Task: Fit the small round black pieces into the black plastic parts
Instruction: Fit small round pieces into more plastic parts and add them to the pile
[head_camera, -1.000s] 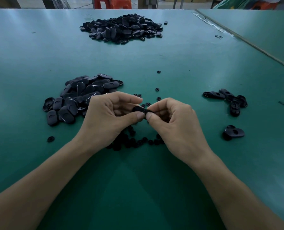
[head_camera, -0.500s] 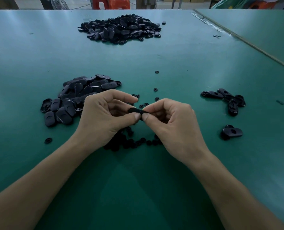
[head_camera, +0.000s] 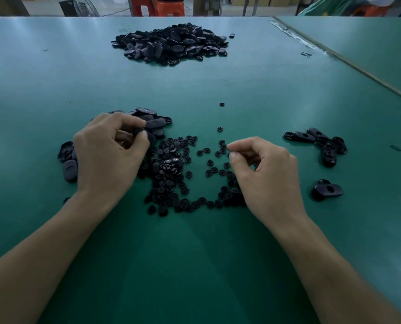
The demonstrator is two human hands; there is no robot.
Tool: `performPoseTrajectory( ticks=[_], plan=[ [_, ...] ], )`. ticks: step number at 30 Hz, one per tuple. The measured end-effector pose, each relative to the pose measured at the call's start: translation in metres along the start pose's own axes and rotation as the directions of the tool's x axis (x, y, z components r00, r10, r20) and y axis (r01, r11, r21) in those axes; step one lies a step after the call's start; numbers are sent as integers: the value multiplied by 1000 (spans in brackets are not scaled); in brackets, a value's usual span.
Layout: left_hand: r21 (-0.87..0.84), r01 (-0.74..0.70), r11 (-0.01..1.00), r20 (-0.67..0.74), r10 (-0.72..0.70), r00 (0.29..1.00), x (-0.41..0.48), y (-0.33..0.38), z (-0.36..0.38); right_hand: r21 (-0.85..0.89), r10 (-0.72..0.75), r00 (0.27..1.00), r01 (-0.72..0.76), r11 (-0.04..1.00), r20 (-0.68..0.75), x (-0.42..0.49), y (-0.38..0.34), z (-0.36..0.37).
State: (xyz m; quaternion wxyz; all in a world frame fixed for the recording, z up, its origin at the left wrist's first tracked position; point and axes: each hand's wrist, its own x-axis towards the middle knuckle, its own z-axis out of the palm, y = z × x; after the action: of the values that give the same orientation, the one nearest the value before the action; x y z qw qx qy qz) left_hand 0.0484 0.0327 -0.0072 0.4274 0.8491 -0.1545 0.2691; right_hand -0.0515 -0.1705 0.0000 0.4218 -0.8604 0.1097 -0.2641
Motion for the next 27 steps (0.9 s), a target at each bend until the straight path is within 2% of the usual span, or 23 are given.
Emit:
performPoseTrajectory(
  ticks=[6, 8, 10, 13, 16, 20, 23, 27],
  plan=[
    [299, 11, 954, -4, -10, 1000, 1, -5, -2, 2, 16, 1000, -16, 1000, 3, 0, 1, 1],
    [345, 35, 938, 8, -41, 999, 1, -6, -1, -7, 20, 1000, -20, 1000, -1, 0, 2, 1],
    [339, 33, 940, 6, -38, 999, 1, -6, -1, -19, 26, 999, -27, 999, -30, 0, 2, 1],
    [274, -67, 960, 22, 63, 998, 0, -5, 0, -73, 61, 995, -67, 995, -82, 3, 3, -1],
    [173, -198, 965, 88, 185, 979, -4, -2, 0, -212, 138, 990, -140, 967, -27, 8, 6, -6],
    [76, -269, 960, 172, 253, 952, -8, 1, 2, -422, 264, 959, -201, 884, 97, 27, 11, -15],
    [82, -328, 941, 197, 307, 931, -9, 3, 2, -547, 352, 933, -258, 796, 73, 45, 12, -21],
    [80, -315, 946, 204, 294, 934, -9, 1, 2, -643, 508, 859, -357, 678, 59, 55, 18, -22]
  ],
)
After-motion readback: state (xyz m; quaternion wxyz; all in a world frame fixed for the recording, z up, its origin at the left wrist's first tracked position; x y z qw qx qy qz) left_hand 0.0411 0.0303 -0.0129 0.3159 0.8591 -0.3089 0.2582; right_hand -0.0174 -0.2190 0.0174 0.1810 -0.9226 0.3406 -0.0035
